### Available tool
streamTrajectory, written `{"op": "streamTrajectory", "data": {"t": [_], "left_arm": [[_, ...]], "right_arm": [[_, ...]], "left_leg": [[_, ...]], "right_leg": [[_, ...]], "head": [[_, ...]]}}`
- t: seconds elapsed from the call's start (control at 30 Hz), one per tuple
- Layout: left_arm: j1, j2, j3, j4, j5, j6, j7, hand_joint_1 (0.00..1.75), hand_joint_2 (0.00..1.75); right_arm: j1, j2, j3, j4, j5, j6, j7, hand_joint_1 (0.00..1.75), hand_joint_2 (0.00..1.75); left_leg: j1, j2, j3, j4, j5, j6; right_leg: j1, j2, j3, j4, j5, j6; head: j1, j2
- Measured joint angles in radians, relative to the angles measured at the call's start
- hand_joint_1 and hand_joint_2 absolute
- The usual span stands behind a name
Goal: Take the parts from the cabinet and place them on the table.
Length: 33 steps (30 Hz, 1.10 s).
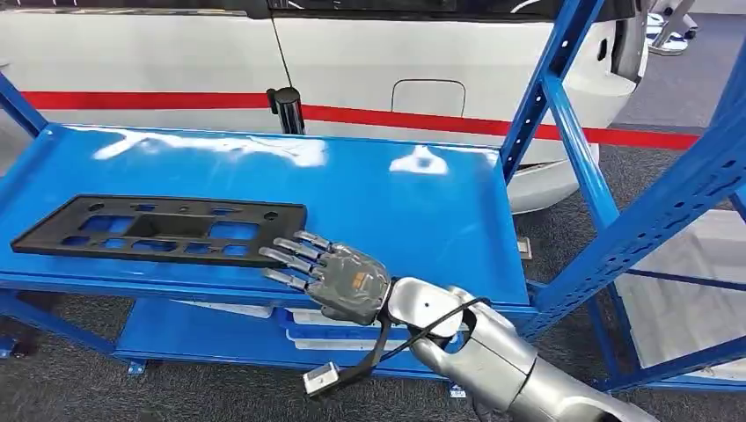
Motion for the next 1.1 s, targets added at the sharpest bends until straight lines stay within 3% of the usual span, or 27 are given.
{"op": "streamTrajectory", "data": {"t": [0.8, 1.1], "left_arm": [[-0.005, -0.008, -0.017, 0.0, -0.003, 0.002, 0.011, 0.0, 1.75], [-0.005, -0.01, -0.017, 0.0, -0.003, 0.002, 0.011, 0.0, 1.75]], "right_arm": [[-0.069, 0.199, 0.049, 0.334, 0.05, -0.056, 0.064, 0.0, 1.75], [-0.079, 0.231, 0.049, 0.39, 0.051, -0.061, 0.069, 0.0, 1.75]], "left_leg": [[0.0, 0.0, 0.0, 0.0, 0.0, 0.0], [0.0, 0.0, 0.0, 0.0, 0.0, 0.0]], "right_leg": [[0.0, 0.0, 0.0, 0.0, 0.0, 0.0], [0.0, 0.0, 0.0, 0.0, 0.0, 0.0]], "head": [[0.0, 0.0], [0.0, 0.0]]}}
